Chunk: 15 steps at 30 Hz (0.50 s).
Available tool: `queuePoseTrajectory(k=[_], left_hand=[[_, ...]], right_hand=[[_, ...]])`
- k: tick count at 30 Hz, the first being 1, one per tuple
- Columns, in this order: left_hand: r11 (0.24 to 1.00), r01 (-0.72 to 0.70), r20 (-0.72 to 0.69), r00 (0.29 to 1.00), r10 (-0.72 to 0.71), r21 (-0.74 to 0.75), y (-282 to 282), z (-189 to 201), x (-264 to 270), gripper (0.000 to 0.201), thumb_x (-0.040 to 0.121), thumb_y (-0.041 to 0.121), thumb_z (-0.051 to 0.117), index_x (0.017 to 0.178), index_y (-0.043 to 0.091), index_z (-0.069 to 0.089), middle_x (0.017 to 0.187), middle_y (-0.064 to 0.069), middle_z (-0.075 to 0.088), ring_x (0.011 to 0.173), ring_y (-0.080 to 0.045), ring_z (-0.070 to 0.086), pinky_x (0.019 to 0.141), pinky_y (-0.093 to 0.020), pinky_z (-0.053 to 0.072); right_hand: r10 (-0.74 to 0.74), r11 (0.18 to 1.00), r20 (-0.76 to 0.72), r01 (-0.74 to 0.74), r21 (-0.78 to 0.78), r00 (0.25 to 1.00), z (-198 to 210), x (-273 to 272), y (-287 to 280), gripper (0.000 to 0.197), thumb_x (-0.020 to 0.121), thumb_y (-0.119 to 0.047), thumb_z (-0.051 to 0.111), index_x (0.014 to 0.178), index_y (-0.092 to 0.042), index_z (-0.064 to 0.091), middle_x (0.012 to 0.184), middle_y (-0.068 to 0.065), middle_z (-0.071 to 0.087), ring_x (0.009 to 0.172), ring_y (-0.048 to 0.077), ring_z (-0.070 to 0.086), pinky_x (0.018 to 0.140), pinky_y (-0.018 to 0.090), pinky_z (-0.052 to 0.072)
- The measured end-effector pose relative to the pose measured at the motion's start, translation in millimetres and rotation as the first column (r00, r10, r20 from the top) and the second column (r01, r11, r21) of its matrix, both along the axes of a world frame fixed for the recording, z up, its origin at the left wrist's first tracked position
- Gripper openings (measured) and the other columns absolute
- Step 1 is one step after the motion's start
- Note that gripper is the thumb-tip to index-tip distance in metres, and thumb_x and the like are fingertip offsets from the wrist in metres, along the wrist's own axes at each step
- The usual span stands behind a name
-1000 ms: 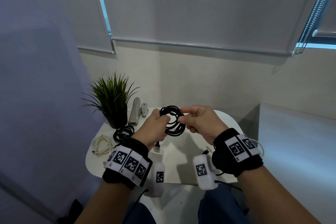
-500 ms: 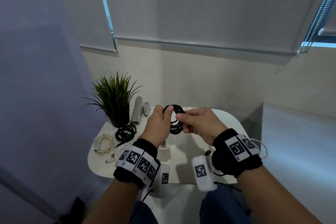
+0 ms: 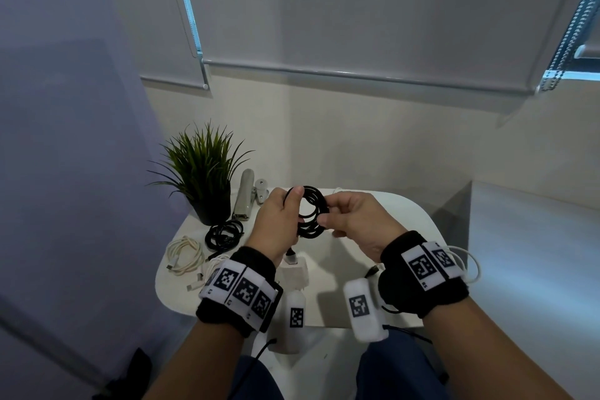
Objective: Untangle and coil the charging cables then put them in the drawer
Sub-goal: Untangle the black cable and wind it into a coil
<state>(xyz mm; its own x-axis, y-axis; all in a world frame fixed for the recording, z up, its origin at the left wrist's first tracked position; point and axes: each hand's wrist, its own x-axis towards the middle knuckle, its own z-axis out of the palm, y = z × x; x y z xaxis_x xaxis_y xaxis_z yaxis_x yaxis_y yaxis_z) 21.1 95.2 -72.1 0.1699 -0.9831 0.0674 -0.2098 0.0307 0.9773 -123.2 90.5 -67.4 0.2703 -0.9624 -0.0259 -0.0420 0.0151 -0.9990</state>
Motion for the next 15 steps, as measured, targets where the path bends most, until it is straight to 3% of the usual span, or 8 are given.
queuePoseTrajectory(k=[3, 5, 8, 11, 15], left_hand=[[1.000, 0.014, -0.038, 0.999, -0.014, 0.004, 2.1, 1.2, -1.3, 0.028, 0.099, 0.040, 0.041, 0.081, 0.019, 0.048, 0.068, -0.002, 0.050, 0.058, -0.011, 0.048, 0.041, -0.020, 0.033], [1.000, 0.023, -0.060, 0.998, -0.023, 0.007, 2.4, 1.1, -1.9, 0.029, 0.099, 0.039, 0.041, 0.079, 0.019, 0.048, 0.066, -0.002, 0.048, 0.054, -0.010, 0.045, 0.040, -0.019, 0.031], [0.999, 0.043, -0.096, 0.995, -0.042, 0.005, 3.2, 2.3, -3.6, 0.030, 0.099, 0.039, 0.042, 0.079, 0.017, 0.048, 0.063, -0.002, 0.046, 0.050, -0.011, 0.041, 0.038, -0.018, 0.029], [0.999, 0.036, -0.083, 0.996, -0.038, -0.017, 0.7, 0.1, -3.3, 0.032, 0.098, 0.039, 0.043, 0.076, 0.016, 0.045, 0.060, 0.000, 0.044, 0.048, -0.011, 0.039, 0.038, -0.020, 0.029], [0.995, -0.010, 0.060, 0.998, 0.016, -0.098, -5.4, -3.2, -1.5, 0.034, 0.095, 0.045, 0.047, 0.074, 0.018, 0.046, 0.063, 0.001, 0.048, 0.056, -0.016, 0.045, 0.051, -0.029, 0.036]], right_hand=[[0.012, 0.999, 0.086, -0.016, 0.041, 0.996, 0.5, 0.5, 1.2, 0.022, 0.082, 0.011, 0.062, 0.086, -0.011, 0.059, 0.072, 0.011, 0.057, 0.065, 0.018, 0.059, 0.057, 0.023, 0.050], [-0.006, 0.999, 0.112, 0.001, 0.049, 0.994, 0.4, 0.8, 0.4, 0.025, 0.079, 0.014, 0.063, 0.083, -0.010, 0.055, 0.064, 0.001, 0.058, 0.057, 0.013, 0.056, 0.053, 0.024, 0.044], [-0.033, 0.995, 0.204, 0.013, 0.095, 0.979, 1.4, 0.6, -0.9, 0.029, 0.077, 0.016, 0.062, 0.080, -0.010, 0.052, 0.054, -0.003, 0.056, 0.049, 0.010, 0.050, 0.051, 0.024, 0.037], [-0.059, 0.988, 0.295, 0.014, 0.154, 0.954, 4.4, 1.5, 0.0, 0.028, 0.079, 0.015, 0.060, 0.082, -0.011, 0.052, 0.058, -0.002, 0.058, 0.051, 0.011, 0.056, 0.054, 0.024, 0.043], [-0.079, 0.979, 0.397, -0.004, 0.202, 0.914, 8.3, 1.2, 3.4, 0.023, 0.082, 0.014, 0.058, 0.089, -0.007, 0.054, 0.065, 0.007, 0.066, 0.058, 0.018, 0.065, 0.058, 0.026, 0.055]])
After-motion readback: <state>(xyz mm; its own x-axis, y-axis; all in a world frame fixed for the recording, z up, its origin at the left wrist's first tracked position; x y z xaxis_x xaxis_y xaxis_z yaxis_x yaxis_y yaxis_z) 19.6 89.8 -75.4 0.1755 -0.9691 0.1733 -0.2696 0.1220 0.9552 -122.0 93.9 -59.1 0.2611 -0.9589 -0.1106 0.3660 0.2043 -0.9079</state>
